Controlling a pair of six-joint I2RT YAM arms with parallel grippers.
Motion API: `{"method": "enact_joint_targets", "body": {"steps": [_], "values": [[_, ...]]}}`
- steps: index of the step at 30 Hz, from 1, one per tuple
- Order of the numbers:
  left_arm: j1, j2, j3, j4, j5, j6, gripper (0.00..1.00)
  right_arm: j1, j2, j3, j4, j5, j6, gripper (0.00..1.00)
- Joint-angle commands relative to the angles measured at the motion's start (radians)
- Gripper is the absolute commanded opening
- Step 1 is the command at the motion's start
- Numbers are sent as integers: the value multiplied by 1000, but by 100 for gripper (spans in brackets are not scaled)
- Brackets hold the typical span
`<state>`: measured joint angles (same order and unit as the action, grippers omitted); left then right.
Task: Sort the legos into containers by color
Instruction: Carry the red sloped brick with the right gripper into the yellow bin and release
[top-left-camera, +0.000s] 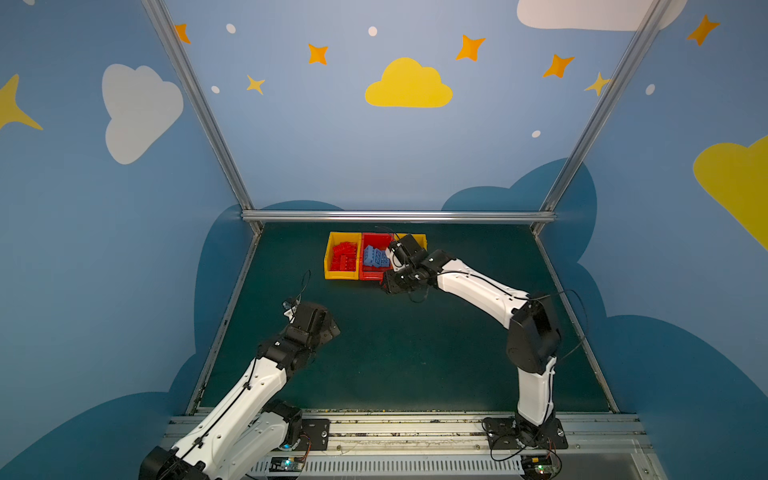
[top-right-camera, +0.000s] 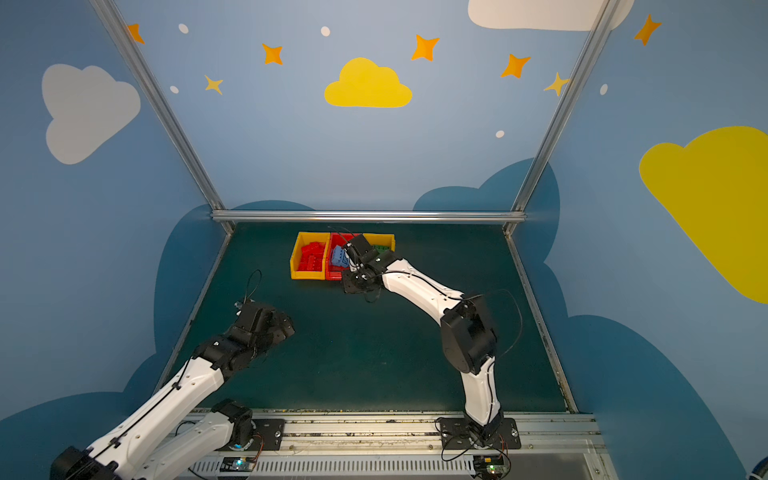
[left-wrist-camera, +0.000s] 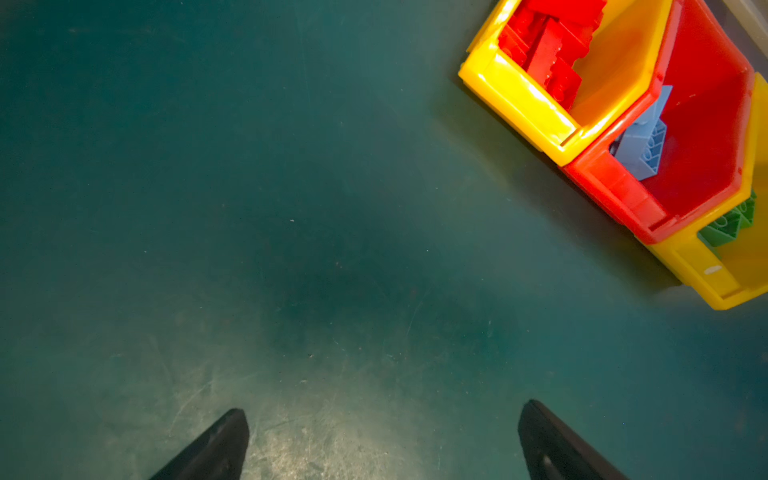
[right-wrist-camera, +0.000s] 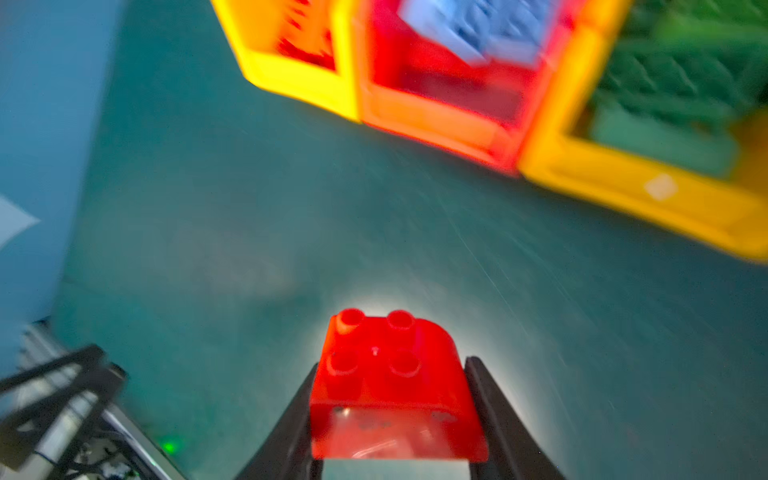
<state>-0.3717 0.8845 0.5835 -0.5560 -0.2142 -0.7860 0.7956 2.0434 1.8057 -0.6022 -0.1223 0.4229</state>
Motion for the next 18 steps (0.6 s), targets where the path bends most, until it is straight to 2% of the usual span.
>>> {"method": "enact_joint_targets", "body": {"steps": [1, 7, 10, 18], "values": [[12, 15, 23, -15, -10, -12, 100, 3, 95, 136, 61, -94, -101, 38], [24, 90, 41, 20, 8, -7, 100, 3, 280, 338, 162, -164, -183, 39], [30, 121, 48, 41, 25, 0, 100, -1, 344, 381, 256, -179, -189, 40], [62, 164, 52, 66, 62, 13, 100, -4, 545, 626, 320, -176, -202, 43]]}}
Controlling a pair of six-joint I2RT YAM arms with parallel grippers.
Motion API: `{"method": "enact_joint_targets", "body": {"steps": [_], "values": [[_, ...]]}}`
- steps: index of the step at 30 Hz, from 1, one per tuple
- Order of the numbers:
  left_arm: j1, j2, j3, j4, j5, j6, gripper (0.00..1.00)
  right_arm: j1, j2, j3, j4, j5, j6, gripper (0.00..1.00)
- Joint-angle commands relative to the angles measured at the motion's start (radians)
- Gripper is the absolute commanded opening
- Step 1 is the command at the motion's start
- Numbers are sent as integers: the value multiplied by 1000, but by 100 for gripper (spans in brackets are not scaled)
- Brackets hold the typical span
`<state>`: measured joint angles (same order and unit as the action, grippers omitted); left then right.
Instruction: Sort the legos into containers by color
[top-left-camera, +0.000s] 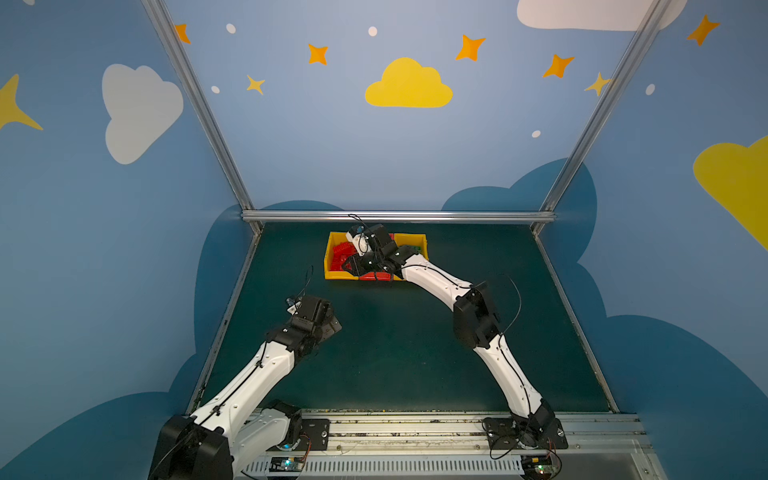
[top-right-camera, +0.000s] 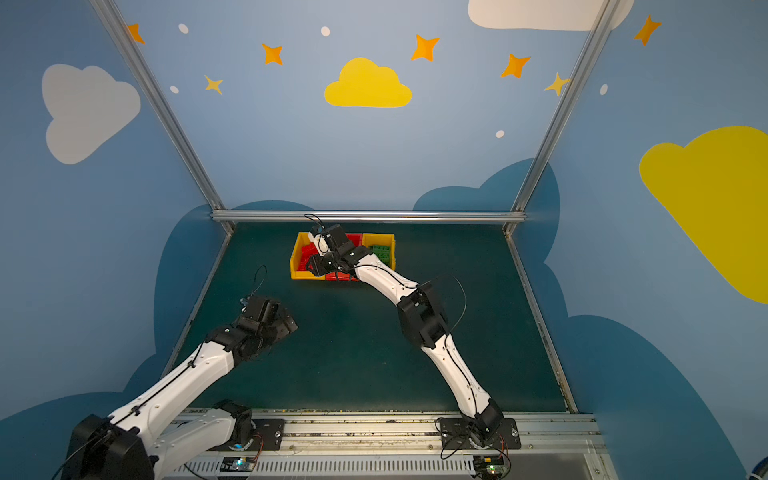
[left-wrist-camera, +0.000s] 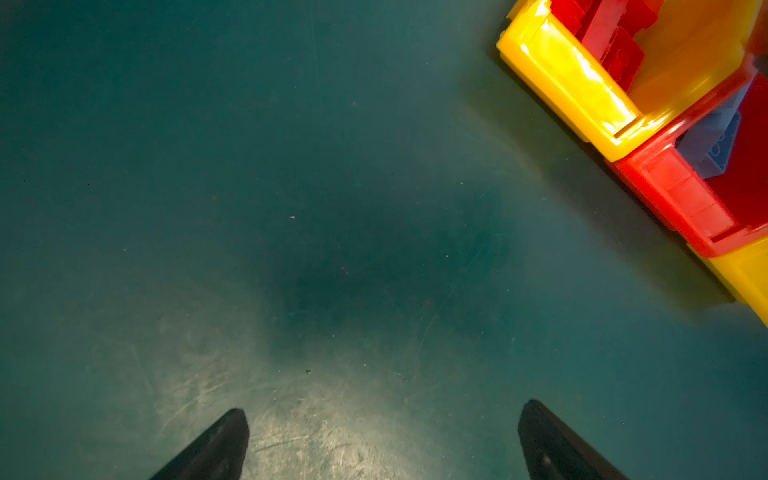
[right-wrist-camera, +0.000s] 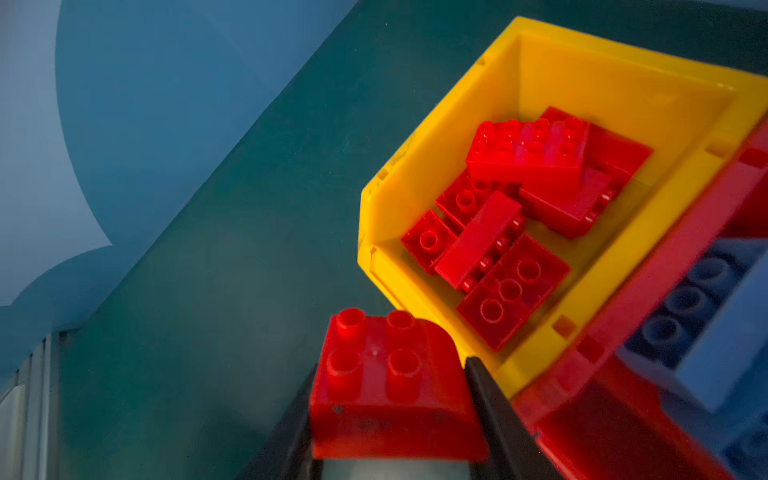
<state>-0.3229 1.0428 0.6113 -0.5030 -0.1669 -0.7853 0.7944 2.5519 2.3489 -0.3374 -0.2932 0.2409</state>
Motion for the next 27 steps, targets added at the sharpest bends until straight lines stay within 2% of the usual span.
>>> {"method": "enact_joint_targets", "body": {"steps": [1, 4, 5, 8, 11, 15, 20, 24, 27], "values": [[19, 6, 24, 15, 20, 11, 100, -3, 67, 123, 45, 0, -23, 43], [32, 11, 25, 22, 39, 13, 100, -4, 116, 177, 66, 28, -29, 45], [36, 14, 25, 24, 46, 12, 100, -6, 131, 198, 74, 33, -30, 49], [43, 16, 27, 26, 58, 14, 100, -11, 186, 287, 66, 52, -28, 77], [48, 15, 32, 22, 60, 17, 100, -16, 207, 350, 54, 42, -23, 89], [55, 19, 44, 22, 67, 19, 100, -11, 139, 299, 75, 34, -46, 91], [58, 20, 50, 20, 70, 24, 100, -9, -16, 147, 92, 31, -65, 92], [58, 12, 76, -5, 59, 100, 100, -13, -206, -68, 101, 55, -108, 93], [58, -23, 65, 6, 8, 97, 100, -36, -378, -262, 98, 68, -130, 94]]}}
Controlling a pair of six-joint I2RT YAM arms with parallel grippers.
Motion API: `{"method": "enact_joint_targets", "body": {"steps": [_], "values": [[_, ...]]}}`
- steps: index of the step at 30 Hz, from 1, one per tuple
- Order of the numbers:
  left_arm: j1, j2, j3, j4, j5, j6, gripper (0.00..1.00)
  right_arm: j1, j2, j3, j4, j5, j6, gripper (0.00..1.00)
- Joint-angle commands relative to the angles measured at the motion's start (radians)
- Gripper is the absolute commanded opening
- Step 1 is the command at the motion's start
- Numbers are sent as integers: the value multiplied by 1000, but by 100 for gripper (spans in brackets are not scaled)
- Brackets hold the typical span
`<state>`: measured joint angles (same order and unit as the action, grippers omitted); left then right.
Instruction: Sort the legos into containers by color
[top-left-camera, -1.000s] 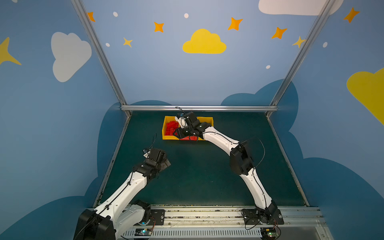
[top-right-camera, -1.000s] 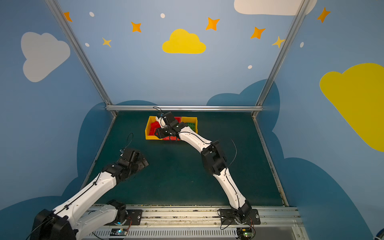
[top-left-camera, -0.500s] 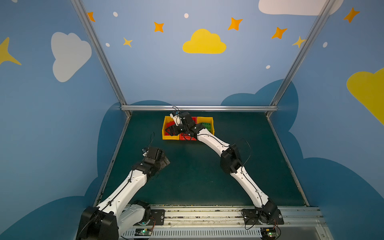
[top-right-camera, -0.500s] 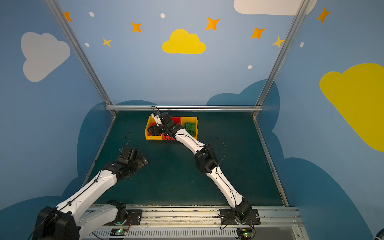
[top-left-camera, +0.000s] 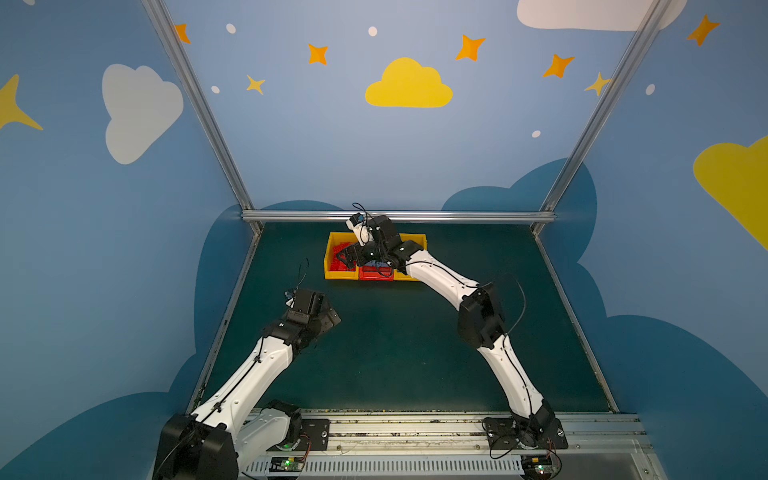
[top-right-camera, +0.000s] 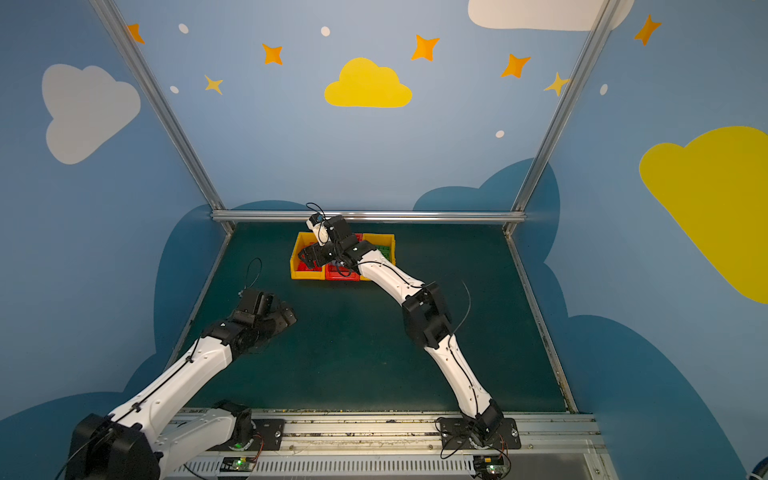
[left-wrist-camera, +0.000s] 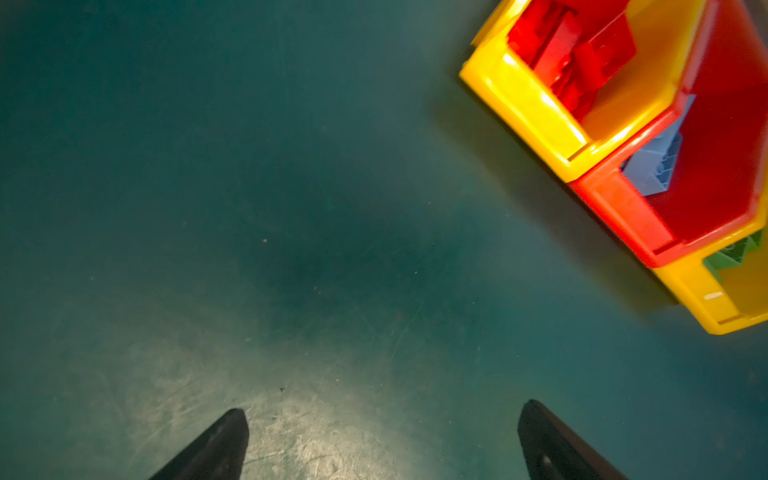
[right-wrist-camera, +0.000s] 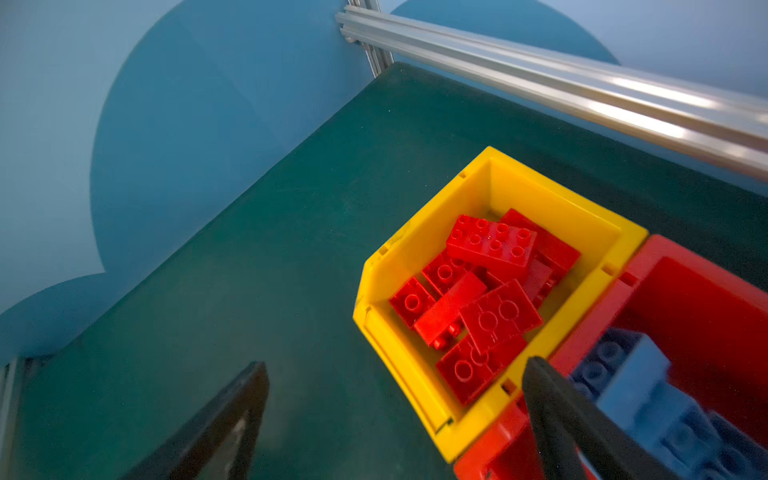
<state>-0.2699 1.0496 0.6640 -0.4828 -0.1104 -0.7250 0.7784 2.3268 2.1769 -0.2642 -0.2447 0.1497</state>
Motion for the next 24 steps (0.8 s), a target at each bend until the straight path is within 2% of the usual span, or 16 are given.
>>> {"method": "enact_joint_targets", "body": {"steps": [1, 5, 8, 12, 15, 18, 21, 24], "values": [[5, -49, 4, -6, -68, 33, 100, -27, -216, -167, 15, 35, -42, 94], [6, -135, -43, 36, -170, 38, 100, -61, -466, -459, -28, 75, -64, 95], [20, -166, -50, 64, -249, 57, 100, -78, -657, -700, -43, 218, -27, 95], [33, -164, -80, 203, -265, 123, 100, -136, -881, -993, -40, 245, 29, 95], [33, -129, -134, 377, -311, 267, 100, -154, -1053, -1194, -17, 333, 38, 95], [41, -46, -216, 628, -461, 422, 100, -154, -1198, -1307, -78, 478, 43, 95], [59, 7, -198, 668, -432, 556, 100, -162, -1296, -1395, -91, 583, 2, 95], [93, 51, -244, 780, -324, 588, 100, -216, -1342, -1496, -24, 687, 8, 95]]}}
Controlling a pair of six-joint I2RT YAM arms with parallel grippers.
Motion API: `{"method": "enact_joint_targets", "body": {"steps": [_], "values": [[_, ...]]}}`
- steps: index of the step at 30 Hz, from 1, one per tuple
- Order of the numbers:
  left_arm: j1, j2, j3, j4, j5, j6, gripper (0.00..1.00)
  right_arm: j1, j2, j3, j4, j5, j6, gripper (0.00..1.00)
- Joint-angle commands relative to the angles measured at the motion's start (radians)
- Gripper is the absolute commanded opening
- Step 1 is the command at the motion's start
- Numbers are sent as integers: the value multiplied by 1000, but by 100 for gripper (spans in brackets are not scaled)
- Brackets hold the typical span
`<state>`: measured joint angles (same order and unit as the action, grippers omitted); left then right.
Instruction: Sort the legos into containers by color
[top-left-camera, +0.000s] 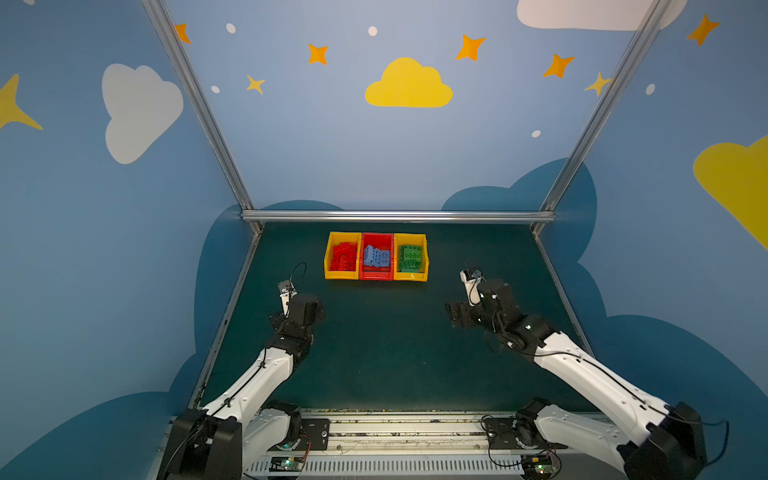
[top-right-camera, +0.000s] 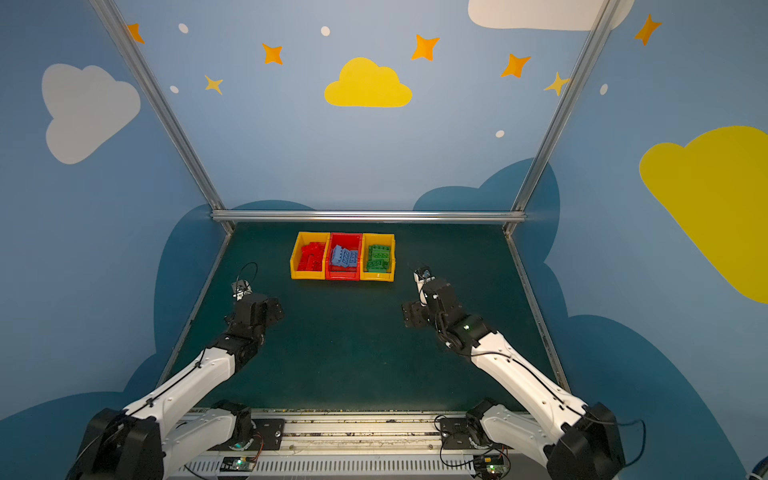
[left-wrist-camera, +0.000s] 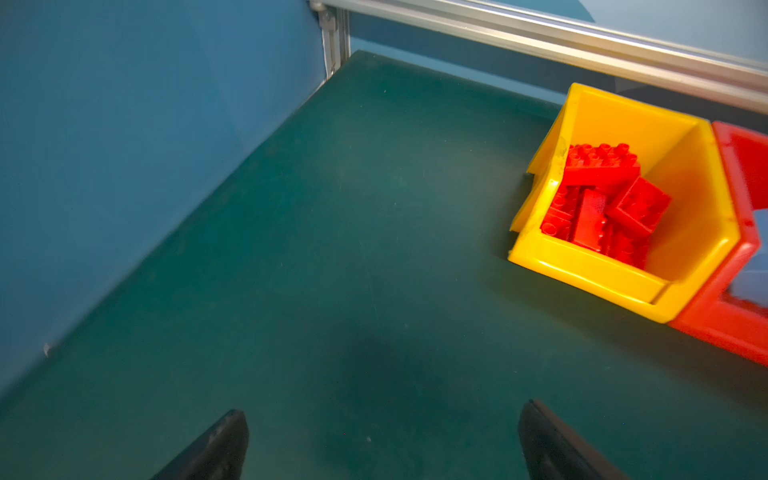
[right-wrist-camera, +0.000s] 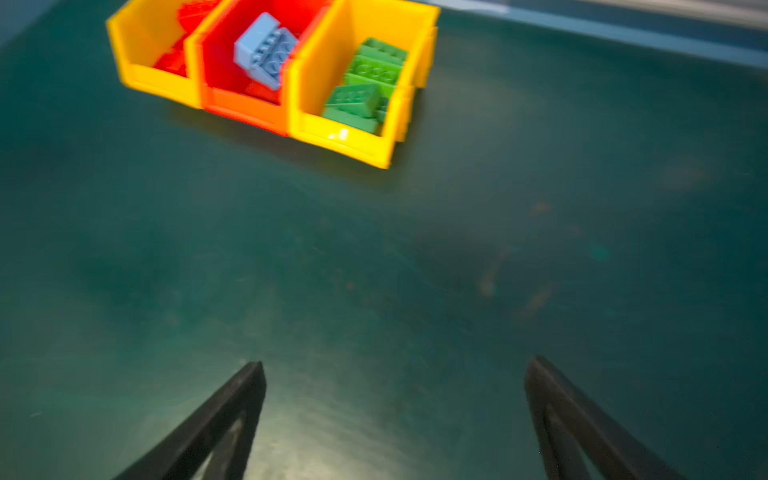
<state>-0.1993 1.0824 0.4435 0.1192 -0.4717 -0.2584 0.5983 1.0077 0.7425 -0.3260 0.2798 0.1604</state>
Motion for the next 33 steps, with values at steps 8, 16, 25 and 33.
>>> {"method": "enact_joint_targets", "body": {"steps": [8, 16, 25, 33], "values": [[140, 119, -152, 506, 202, 86, 100, -185, -120, -381, 529, 203, -132, 95], [191, 152, -171, 603, 236, 129, 100, -352, 79, -448, 763, 117, -87, 96], [257, 418, -155, 844, 326, 100, 100, -476, 291, -412, 1044, -29, -115, 96], [278, 422, -43, 637, 484, 162, 100, -493, 354, -297, 881, -58, -107, 96]]}}
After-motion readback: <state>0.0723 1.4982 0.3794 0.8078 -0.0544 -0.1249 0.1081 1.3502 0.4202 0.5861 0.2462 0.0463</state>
